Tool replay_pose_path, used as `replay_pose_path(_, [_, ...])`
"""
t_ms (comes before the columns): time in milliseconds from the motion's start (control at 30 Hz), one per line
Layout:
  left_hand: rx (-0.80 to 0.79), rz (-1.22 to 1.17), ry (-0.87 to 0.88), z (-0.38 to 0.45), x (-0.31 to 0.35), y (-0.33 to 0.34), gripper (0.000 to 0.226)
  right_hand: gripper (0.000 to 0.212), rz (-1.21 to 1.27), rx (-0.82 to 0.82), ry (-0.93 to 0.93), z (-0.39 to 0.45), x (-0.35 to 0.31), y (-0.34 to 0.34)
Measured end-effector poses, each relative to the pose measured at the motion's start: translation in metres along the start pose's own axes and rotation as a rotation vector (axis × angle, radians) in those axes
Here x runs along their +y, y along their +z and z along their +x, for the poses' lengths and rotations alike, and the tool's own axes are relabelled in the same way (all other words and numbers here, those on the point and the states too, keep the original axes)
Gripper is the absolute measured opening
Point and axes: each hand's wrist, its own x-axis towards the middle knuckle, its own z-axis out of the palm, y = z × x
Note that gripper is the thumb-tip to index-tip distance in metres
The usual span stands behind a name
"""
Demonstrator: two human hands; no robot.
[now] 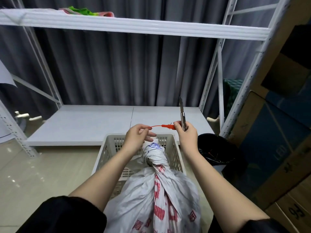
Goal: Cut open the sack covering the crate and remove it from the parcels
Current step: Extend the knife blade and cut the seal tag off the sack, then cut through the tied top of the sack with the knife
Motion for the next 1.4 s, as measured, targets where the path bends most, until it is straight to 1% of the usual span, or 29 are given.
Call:
replay_pose_path(133, [-0.031, 0.007, -0.067, 0.021, 0.028, 0.025, 0.018, 0.008, -0.119, -0.137, -0.062, 0.013, 0.004, -0.031])
replay_pose_path(200, [-0.047, 0.027, -0.093, 0.026, 0.038, 0.044, 0.016, 0.008, -0.154, -0.178, -0.069, 0.019, 0.006, -0.047])
replay_pose_path(233, [-0.050, 0.043, -0.102, 0.028, 0.042, 0.054, 0.014, 0.007, -0.169, -0.166, -0.063, 0.022, 0.009, -0.054])
replay_pose_path(333, [-0.077, 0.068, -0.127, 0.035, 0.047, 0.086, 0.010, 0.009, -0.191, -0.056, -0.006, 0.032, 0.018, -0.077])
replay_pose_path(467, [-0.223, 0.030, -0.220, 0.044, 0.048, 0.132, 0.013, 0.013, -0.219, 0.044, 0.140, 0.046, 0.039, -0.116])
replay_pose_path(567, [-0.314, 0.032, -0.286, 0.051, 0.042, 0.165, 0.023, 0.015, -0.267, 0.119, 0.226, 0.058, 0.067, -0.147])
replay_pose_path(700, [-0.289, 0.053, -0.370, 0.064, 0.024, 0.202, 0.051, 0.009, -0.279, 0.203, 0.394, 0.083, 0.116, -0.176])
replay_pose_path(767, [-0.285, 0.089, -0.386, 0.074, 0.011, 0.218, 0.056, 0.010, -0.288, 0.255, 0.473, 0.099, 0.143, -0.186])
replay_pose_path(833, [-0.317, 0.122, -0.407, 0.083, -0.002, 0.229, 0.054, 0.013, -0.297, 0.314, 0.554, 0.115, 0.168, -0.191])
replay_pose_path(867, [-0.337, 0.130, -0.425, 0.089, -0.009, 0.234, 0.049, 0.013, -0.309, 0.333, 0.589, 0.124, 0.179, -0.191])
replay_pose_path(900, [-0.356, 0.139, -0.439, 0.093, -0.014, 0.237, 0.038, 0.014, -0.331, 0.340, 0.617, 0.132, 0.189, -0.192])
replay_pose_path(967, [-0.368, 0.151, -0.471, 0.100, -0.023, 0.240, 0.004, 0.017, -0.371, 0.335, 0.655, 0.147, 0.206, -0.190])
replay_pose_path(1000, [-0.374, 0.158, -0.476, 0.104, -0.028, 0.241, 0.015, 0.020, -0.396, 0.333, 0.662, 0.151, 0.211, -0.189])
replay_pose_path(1033, [-0.375, 0.168, -0.476, 0.106, -0.030, 0.241, 0.018, 0.024, -0.422, 0.325, 0.665, 0.156, 0.218, -0.188])
replay_pose_path(1133, [-0.392, 0.203, -0.485, 0.113, -0.041, 0.243, 0.010, 0.029, -0.443, 0.268, 0.649, 0.165, 0.233, -0.187])
replay_pose_path(1200, [-0.395, 0.212, -0.488, 0.114, -0.046, 0.242, 0.005, 0.025, -0.437, 0.220, 0.648, 0.164, 0.235, -0.189])
replay_pose_path(1267, [-0.405, 0.214, -0.490, 0.111, -0.046, 0.240, 0.013, 0.017, -0.422, 0.194, 0.645, 0.159, 0.232, -0.191])
replay_pose_path(1333, [-0.417, 0.237, -0.487, 0.106, -0.040, 0.237, 0.022, 0.015, -0.365, 0.164, 0.609, 0.151, 0.225, -0.188])
replay_pose_path(1400, [-0.462, 0.306, -0.456, 0.099, -0.034, 0.231, 0.016, 0.018, -0.292, 0.101, 0.562, 0.138, 0.207, -0.179])
